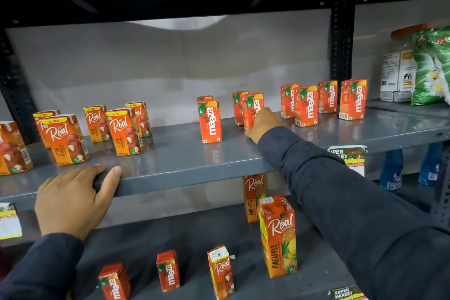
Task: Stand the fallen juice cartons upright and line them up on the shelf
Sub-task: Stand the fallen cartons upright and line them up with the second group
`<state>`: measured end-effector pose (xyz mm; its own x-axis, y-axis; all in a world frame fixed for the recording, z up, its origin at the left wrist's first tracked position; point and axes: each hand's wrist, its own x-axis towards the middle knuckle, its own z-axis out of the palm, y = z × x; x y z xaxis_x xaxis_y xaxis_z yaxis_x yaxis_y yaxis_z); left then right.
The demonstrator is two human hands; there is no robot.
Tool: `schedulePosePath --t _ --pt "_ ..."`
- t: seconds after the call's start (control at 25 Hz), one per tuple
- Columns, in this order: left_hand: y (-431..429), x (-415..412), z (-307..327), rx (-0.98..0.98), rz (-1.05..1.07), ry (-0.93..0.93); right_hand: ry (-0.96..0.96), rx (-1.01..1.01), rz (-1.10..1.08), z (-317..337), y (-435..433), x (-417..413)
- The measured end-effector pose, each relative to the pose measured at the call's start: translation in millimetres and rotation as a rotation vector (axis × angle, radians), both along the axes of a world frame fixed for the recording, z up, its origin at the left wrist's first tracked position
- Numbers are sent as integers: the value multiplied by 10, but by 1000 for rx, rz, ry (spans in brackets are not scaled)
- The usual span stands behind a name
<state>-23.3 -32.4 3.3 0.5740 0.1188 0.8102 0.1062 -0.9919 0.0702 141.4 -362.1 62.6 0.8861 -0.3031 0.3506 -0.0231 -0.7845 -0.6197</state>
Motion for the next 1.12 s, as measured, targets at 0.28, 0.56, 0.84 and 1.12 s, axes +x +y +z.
schedulePosePath --t 0.28,0.56,0.84,1.12 --pt "98 147 -87 23 24 -89 -703 -136 138 70 170 -389" --pt "120 137 -60 -15 3 -68 -44 7 296 -1 847 -266" --pt "136 148 -82 -3 -2 -81 -47 17 246 5 943 -192" --pt "238 74 -18 50 -81 26 -855 -194 257 199 1153 -607"
